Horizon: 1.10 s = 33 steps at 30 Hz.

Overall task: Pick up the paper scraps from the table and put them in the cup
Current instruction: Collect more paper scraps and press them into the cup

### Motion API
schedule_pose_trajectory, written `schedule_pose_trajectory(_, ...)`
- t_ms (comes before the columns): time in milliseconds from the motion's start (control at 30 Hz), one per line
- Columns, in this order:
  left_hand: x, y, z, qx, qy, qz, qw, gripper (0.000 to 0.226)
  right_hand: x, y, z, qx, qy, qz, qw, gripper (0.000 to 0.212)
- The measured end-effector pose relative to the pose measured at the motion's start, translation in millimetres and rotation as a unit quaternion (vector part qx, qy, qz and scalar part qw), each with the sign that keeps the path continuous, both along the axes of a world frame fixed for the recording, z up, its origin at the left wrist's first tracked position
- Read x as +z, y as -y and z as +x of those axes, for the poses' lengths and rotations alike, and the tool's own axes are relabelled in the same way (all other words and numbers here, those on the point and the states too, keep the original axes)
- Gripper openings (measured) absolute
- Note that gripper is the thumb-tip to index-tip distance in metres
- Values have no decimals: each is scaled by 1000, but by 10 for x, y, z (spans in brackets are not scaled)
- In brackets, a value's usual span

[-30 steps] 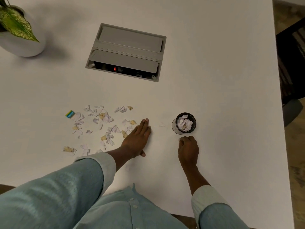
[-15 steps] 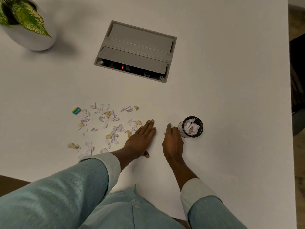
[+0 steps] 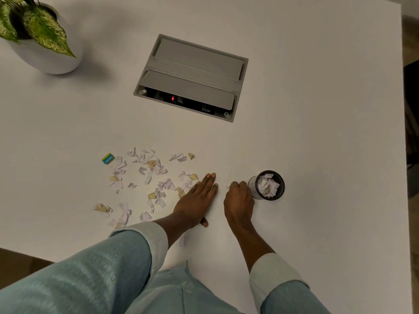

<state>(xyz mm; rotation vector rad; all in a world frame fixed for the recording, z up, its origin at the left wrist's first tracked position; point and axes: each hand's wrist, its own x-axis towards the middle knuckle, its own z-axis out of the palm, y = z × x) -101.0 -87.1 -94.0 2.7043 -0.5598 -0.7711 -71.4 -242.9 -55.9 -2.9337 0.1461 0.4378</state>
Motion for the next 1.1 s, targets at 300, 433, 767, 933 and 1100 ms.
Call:
schedule_pose_trajectory(300,75,-5,32,-7,-6,4,1000,132,624,260,-87,-81,203,70,973,5)
schedule_pose_trajectory(433,114,8,44,-15,-8,14,1000,131,717,536,73,-184,204,66,959,8)
schedule_pose_trajectory(767,183,51,7,-21,6,48,999,133,466,888,43,-117,176,27,977,22)
schedule_pose_trajectory(933,200,-25,-133,-40,16,37,998,105,424,892,-65,-84,293,92,948,12)
schedule_pose_trajectory(1100,185,-346,-565,18,72,-15,997,81,332,581,-380,-10,290,160,944,8)
